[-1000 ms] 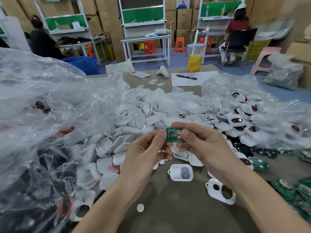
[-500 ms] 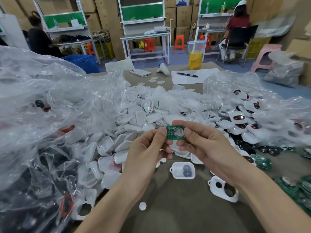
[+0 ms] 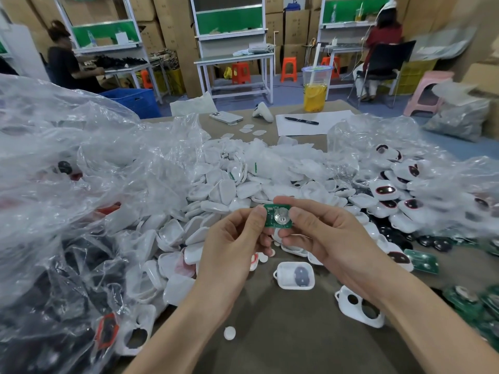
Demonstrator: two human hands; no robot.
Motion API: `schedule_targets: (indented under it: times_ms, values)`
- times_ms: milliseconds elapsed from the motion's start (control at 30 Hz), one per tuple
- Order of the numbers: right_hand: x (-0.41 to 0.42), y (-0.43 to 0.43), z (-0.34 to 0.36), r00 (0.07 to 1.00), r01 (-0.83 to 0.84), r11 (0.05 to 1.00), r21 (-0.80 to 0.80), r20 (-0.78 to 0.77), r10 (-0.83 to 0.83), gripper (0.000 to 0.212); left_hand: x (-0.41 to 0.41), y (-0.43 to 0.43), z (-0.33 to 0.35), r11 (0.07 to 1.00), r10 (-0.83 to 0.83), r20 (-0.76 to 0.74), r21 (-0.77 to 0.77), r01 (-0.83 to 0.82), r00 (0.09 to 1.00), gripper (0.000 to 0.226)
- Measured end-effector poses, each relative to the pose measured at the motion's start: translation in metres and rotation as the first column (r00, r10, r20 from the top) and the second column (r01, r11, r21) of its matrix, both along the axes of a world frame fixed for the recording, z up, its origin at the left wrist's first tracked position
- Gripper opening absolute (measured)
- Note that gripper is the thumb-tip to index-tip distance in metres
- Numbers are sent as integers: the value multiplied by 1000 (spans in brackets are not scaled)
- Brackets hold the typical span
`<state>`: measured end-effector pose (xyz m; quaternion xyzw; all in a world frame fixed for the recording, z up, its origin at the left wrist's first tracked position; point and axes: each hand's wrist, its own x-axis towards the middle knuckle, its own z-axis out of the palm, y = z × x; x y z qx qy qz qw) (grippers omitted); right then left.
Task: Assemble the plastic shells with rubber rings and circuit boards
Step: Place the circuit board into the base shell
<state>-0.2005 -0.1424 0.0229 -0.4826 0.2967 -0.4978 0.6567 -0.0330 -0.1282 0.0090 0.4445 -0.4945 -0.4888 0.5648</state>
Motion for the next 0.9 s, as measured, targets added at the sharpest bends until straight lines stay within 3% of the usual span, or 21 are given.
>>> schedule_targets:
  times_ms: [200, 433, 533, 600, 800, 900]
  values:
    - [-4, -4, -1, 997, 53, 998, -26, -50, -55, 25, -1, 2, 3, 1000, 13, 61, -23, -11, 998, 25]
    - [-5, -4, -2, 994, 82, 996, -39, -73, -84, 26, 0, 3, 4, 999, -36, 32, -14, 37, 999, 31]
    - [-6, -4, -2, 993, 84, 995, -62, -82, -89, 24, 1, 3, 3, 997, -44, 87, -59, 49, 995, 19]
    - [-7, -5, -3, 991, 75, 994, -82, -106, -84, 23, 2, 3, 3, 995, -10, 141, -98, 24, 990, 7]
    - [-9, -5, -4, 989, 23, 993, -117, -143, -40, 38, 4, 1, 1, 988, 102, 238, -141, -70, 966, 12]
    - [-9, -6, -3, 987, 42, 993, -114, -147, -58, 29, 3, 0, 0, 978, 161, 266, -173, -118, 950, 22]
